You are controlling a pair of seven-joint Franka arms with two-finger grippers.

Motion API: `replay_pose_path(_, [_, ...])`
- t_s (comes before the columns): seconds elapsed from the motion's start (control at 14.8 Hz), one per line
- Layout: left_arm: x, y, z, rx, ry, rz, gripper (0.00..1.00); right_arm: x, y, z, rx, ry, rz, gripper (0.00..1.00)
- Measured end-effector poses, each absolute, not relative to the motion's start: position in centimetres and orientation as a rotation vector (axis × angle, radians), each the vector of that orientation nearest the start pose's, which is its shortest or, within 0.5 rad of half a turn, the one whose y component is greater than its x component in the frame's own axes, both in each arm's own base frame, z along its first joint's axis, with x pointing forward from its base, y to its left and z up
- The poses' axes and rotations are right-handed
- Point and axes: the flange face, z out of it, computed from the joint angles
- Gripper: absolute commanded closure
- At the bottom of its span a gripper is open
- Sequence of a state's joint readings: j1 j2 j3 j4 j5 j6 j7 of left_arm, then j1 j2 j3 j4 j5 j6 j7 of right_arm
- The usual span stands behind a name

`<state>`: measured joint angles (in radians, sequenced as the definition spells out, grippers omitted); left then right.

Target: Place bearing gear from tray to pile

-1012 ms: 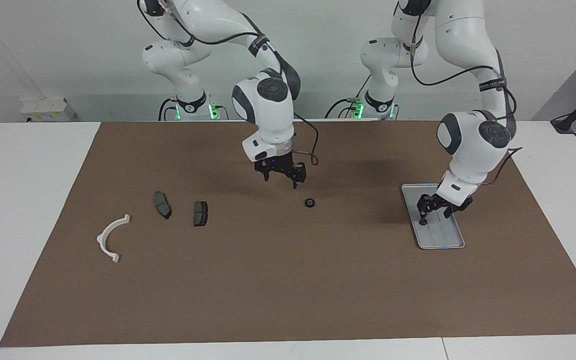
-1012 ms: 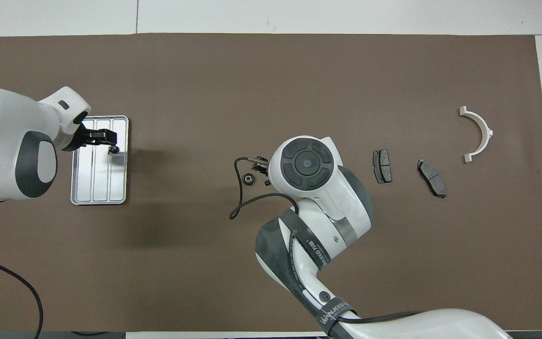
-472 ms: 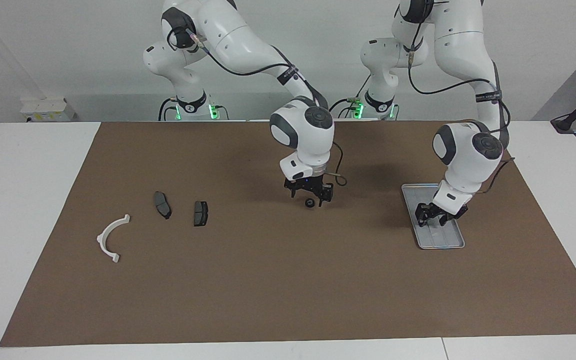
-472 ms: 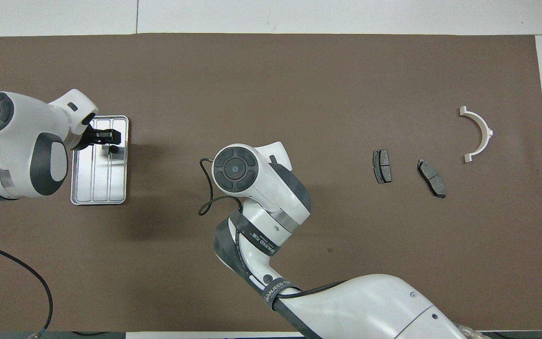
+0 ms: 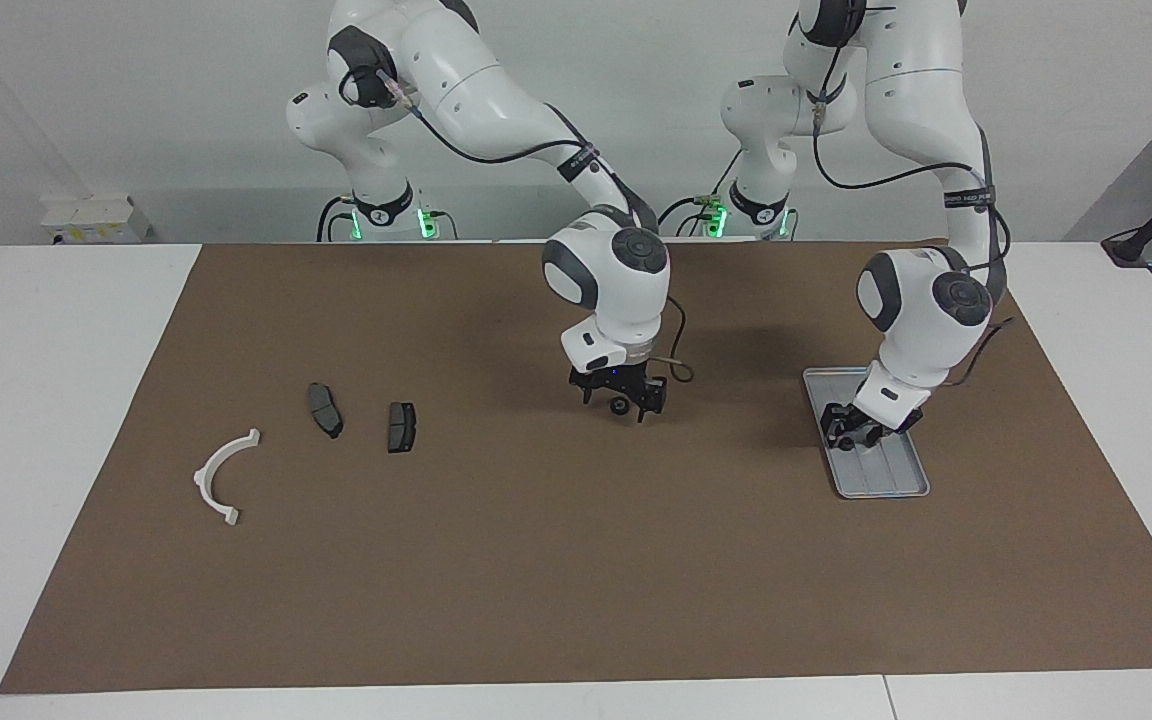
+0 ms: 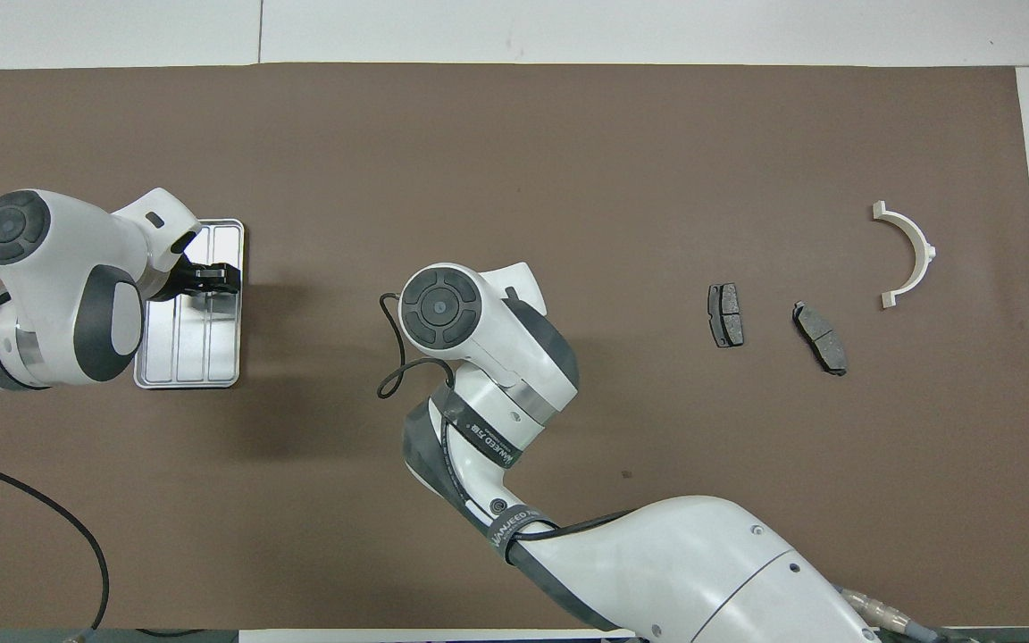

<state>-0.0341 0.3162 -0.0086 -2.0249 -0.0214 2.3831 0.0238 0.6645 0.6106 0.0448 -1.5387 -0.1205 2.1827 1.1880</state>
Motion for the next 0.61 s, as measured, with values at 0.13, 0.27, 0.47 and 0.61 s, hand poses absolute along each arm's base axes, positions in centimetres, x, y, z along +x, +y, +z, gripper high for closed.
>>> replay_pose_path(0.13, [60.2,-2.6,29.7,-3.158,0.079,-0.067,0.85,53.9,45.7,29.8,-3.087,0.647,-0.117,0.0])
replay_pose_path(0.27, [60.2,-2.8,30.0,-3.16,0.077,-0.076,1.0,53.3,46.0,29.4,-3.093,0.633,-0.101,0.0])
replay_pose_path(0.47, [60.3,-2.9,30.2,-3.173,0.038,-0.083,1.0,52.5,46.5,28.8,-3.096,0.623,-0.065,0.0])
replay_pose_path(0.61, [60.7,-2.9,31.1,-3.182,0.023,-0.096,1.0,52.1,46.5,28.4,-3.103,0.611,-0.049,0.04])
